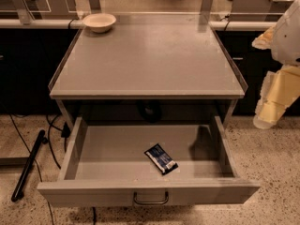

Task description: Pick rxbar blueberry from top drawer and place on counter

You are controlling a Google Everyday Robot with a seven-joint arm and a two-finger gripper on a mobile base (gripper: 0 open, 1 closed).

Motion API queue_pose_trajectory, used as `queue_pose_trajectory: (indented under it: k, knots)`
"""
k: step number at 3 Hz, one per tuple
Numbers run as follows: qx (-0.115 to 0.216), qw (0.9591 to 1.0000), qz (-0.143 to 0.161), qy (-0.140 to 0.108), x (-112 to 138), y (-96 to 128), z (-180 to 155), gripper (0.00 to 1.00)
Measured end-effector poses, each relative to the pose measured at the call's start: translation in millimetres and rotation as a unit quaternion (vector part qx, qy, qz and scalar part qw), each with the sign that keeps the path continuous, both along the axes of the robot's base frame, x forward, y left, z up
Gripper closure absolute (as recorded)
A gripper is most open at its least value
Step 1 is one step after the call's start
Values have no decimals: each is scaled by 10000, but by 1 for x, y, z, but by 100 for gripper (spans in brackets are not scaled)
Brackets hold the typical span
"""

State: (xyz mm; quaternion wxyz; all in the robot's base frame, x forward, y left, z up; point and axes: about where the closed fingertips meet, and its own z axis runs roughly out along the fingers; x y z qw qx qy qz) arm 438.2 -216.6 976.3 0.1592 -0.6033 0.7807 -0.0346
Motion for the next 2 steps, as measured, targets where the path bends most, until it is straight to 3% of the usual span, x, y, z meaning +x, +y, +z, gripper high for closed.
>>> queue_pose_trajectory:
  k: [1,2]
  knots:
    - [0,10000,-1,-3,0,0,0,0]
    - [13,10000,-54,-50,0,2,-1,27]
